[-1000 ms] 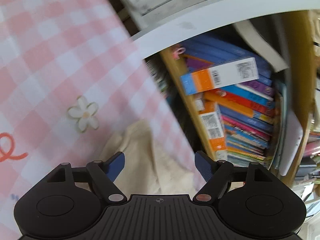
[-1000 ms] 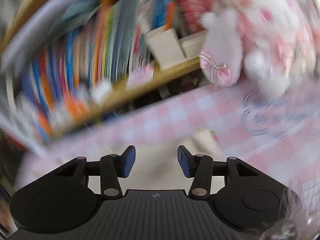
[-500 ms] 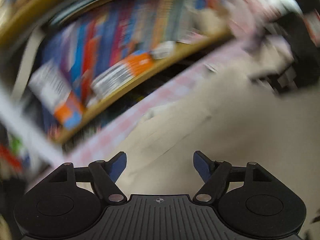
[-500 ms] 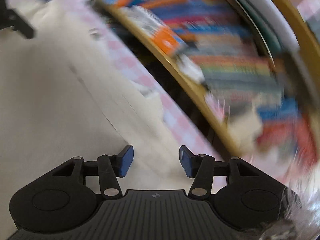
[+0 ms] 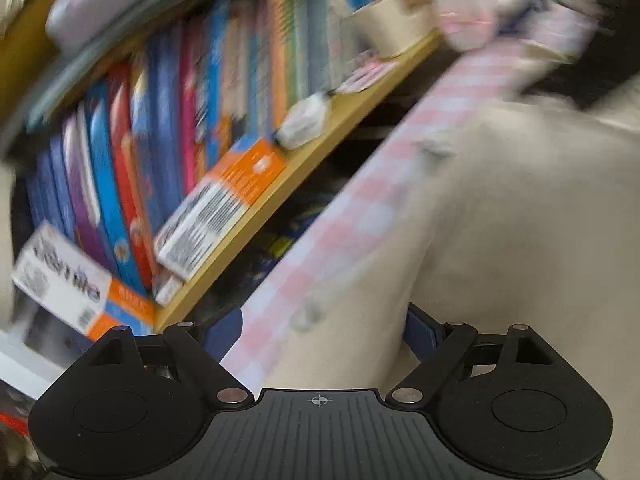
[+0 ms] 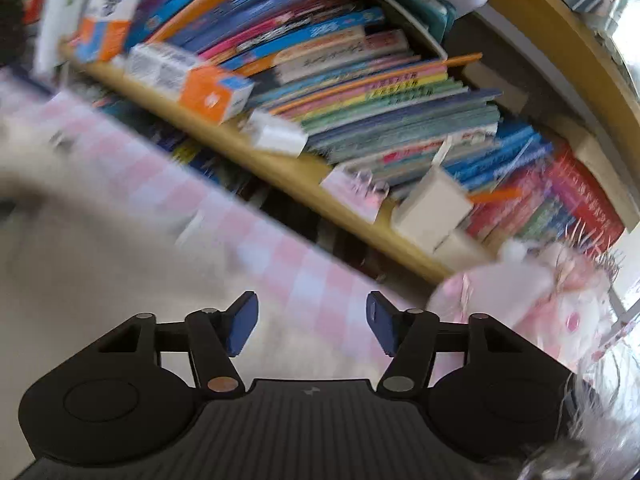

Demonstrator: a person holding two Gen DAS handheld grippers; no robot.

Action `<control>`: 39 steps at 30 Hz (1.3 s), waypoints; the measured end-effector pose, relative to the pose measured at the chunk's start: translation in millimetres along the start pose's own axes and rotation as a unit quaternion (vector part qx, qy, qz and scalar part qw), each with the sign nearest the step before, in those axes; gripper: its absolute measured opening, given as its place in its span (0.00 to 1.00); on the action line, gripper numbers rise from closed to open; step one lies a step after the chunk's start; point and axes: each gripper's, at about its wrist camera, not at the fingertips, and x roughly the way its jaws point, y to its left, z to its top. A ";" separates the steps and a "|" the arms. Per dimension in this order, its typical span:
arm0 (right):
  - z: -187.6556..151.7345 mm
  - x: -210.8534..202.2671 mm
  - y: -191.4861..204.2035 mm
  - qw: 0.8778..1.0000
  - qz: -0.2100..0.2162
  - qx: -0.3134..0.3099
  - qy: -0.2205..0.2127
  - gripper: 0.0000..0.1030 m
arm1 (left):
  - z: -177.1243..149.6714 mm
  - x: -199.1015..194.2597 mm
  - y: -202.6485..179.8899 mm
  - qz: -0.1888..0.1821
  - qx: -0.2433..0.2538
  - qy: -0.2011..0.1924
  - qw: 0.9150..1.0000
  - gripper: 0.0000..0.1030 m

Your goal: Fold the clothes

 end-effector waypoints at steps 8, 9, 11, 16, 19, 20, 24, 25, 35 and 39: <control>-52.0 -19.4 -34.2 0.994 -0.009 0.076 0.075 0.60 | -35.6 23.5 91.7 -0.022 -0.256 0.059 0.965 0.91; -57.2 -24.3 -44.0 0.990 -0.002 0.113 0.085 0.60 | -42.6 18.7 92.6 -0.027 -0.278 0.058 0.959 0.90; -69.1 -35.1 -63.1 0.976 0.020 0.188 0.103 0.60 | -60.2 2.6 91.5 -0.064 -0.321 0.048 0.944 0.90; -107.6 -71.6 -93.6 0.927 0.094 0.340 0.129 0.59 | -100.0 -46.7 86.2 -0.085 -0.413 0.038 0.906 0.90; -129.1 -95.7 -92.7 0.914 0.109 0.365 0.140 0.56 | -125.1 -91.6 72.0 -0.063 -0.452 0.023 0.889 0.90; -136.0 -102.6 -90.5 0.912 0.114 0.366 0.147 0.54 | -136.9 -106.8 66.9 -0.057 -0.466 0.020 0.883 0.90; -159.5 -124.2 -83.3 0.897 0.140 0.385 0.165 0.47 | -185.0 -153.5 46.7 -0.028 -0.538 0.036 0.842 0.87; -165.2 -129.2 -81.7 0.892 0.147 0.392 0.168 0.44 | -196.3 -163.5 41.7 -0.022 -0.562 0.040 0.826 0.86; -181.3 -152.1 -71.5 0.891 0.175 0.387 0.163 0.11 | -241.0 -203.0 6.7 -0.002 -0.675 0.046 0.736 0.30; -193.7 -169.1 -71.5 0.895 0.175 0.371 0.175 0.09 | -238.6 -198.7 -1.7 -0.046 -0.680 0.061 0.729 0.07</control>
